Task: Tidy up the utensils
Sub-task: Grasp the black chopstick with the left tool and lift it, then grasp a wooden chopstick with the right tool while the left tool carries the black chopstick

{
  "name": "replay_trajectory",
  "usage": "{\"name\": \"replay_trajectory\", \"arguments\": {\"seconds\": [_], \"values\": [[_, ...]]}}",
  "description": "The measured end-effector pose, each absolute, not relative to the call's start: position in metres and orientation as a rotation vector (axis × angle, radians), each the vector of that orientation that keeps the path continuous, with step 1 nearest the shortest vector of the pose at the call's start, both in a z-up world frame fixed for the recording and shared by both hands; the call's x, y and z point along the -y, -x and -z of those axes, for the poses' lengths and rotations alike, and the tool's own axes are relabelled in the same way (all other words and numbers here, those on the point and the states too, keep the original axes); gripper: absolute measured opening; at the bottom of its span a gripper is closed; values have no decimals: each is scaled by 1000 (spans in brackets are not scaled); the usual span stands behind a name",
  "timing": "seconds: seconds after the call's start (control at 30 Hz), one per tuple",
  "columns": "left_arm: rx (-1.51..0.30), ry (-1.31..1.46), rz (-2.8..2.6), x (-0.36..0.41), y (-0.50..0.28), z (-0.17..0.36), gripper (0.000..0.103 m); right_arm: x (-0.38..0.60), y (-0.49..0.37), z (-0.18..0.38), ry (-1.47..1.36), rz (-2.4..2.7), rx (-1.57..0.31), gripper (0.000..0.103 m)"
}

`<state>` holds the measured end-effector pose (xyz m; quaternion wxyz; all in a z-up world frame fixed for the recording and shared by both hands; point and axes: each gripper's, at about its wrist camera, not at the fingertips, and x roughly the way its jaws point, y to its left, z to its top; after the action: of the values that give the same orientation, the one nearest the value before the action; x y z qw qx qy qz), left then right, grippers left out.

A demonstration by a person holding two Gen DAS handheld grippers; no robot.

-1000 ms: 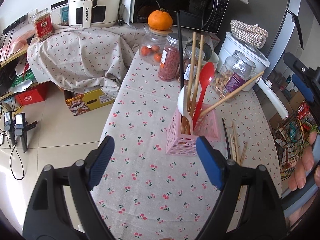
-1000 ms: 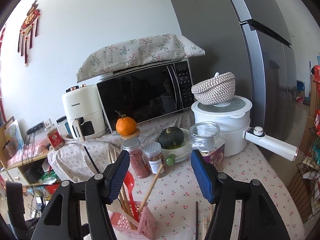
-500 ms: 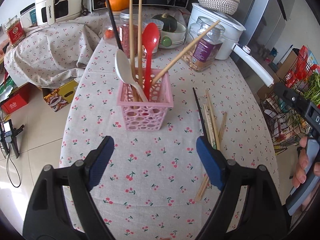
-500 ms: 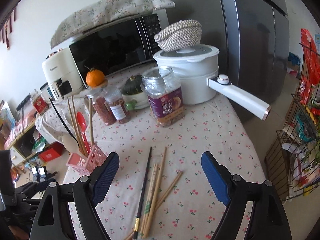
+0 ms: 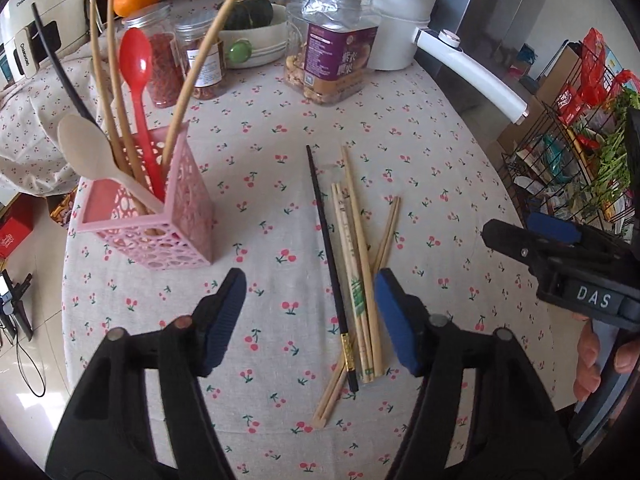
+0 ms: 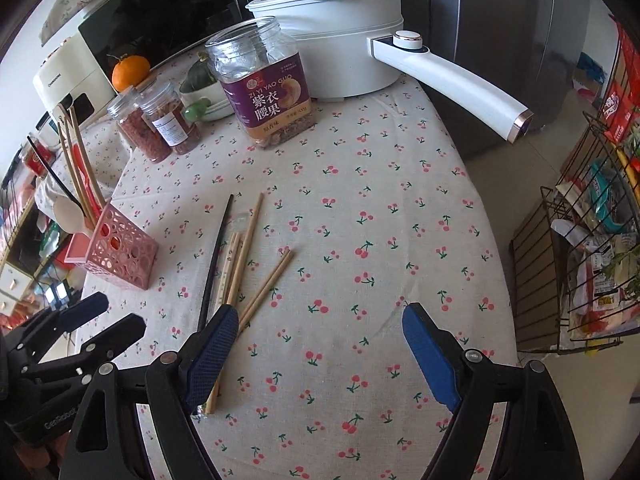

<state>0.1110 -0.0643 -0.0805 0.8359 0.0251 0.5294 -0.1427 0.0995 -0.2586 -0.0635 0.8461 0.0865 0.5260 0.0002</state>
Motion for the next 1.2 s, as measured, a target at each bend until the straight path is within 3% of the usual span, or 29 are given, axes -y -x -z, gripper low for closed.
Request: {"name": "replay_trajectory", "arguments": {"seconds": [0.07,0.17,0.27,0.67,0.8,1.2], "values": [[-1155,-17,307,75,-125,92,31,264,-100,63,-181,8,-1111,85],[-1162,-13,255,90,-146,108,17,273,-100,62,-182,20,-1108,85],[-1166,-7,198,98,-164,122,12,281,-99,58,-201,13,-1100,85],[-1217,8,140,101,-195,152,11,284,-100,49,-180,5,-1074,85],[-1214,-24,147,103,-190,149,6,284,-101,52,-179,11,-1081,85],[-1058,-65,288,74,-117,76,7,274,-109,56,-177,35,-1093,85]]}}
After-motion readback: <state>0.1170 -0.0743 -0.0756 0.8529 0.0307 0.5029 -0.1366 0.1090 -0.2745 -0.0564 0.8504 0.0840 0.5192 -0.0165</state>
